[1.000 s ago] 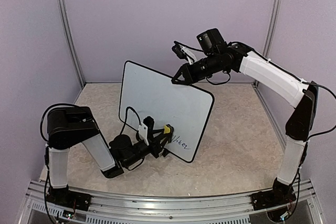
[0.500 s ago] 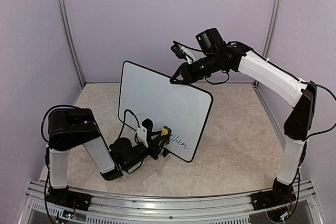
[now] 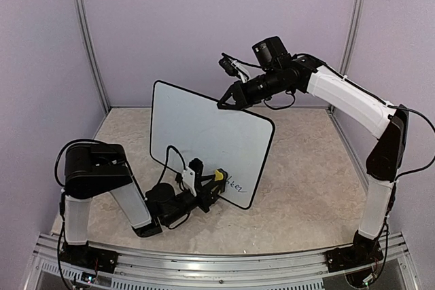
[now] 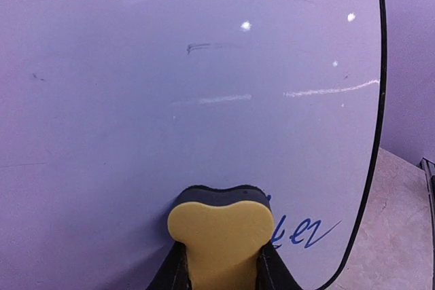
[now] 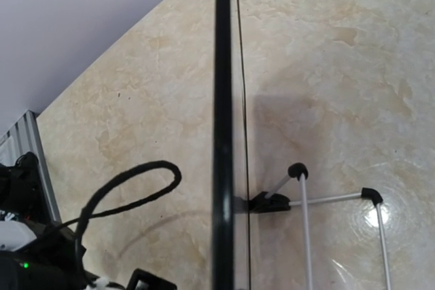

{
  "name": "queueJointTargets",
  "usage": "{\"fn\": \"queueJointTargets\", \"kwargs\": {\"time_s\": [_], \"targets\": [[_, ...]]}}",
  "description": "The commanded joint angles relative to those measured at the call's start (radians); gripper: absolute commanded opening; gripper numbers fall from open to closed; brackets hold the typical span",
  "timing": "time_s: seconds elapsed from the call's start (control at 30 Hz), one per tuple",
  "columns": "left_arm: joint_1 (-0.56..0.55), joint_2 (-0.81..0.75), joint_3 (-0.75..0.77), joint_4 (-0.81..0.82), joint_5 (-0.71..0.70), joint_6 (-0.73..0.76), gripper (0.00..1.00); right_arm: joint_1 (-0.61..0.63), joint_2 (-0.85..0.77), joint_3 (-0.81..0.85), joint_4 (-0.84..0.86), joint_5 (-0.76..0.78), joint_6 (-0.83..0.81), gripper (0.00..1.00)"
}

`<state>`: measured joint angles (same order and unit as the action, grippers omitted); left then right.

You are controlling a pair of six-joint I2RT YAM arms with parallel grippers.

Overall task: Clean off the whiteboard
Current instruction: Erase the center of the whiteboard.

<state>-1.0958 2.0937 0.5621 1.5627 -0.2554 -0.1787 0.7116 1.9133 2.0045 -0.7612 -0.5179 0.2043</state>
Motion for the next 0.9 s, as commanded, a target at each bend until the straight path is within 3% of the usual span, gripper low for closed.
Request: {"fn": "queueJointTargets", "kwargs": {"time_s": [0.0, 0.27, 0.67, 0.87], "targets": [[0.091, 0.024, -0.05, 0.033, -0.075, -0.032, 0.11, 0.065, 0.057, -0.033, -0.144, -0.102, 0.002, 0.0], [0.093, 0.027, -0.04, 0.038, -0.106, -0.015, 0.11, 0.065, 0.071, -0.003, -0.175, -0.087, 0.0, 0.0], [-0.053, 0.066, 0.182, -0.095, 0.066, -0.007, 0.11, 0.065, 0.097, 0.027, -0.238, -0.046, -0.022, 0.0], [-0.025, 0.05, 0.131, -0.09, -0.027, -0.008, 0.11, 0.066, 0.083, 0.027, -0.252, -0.015, -0.032, 0.0]]}}
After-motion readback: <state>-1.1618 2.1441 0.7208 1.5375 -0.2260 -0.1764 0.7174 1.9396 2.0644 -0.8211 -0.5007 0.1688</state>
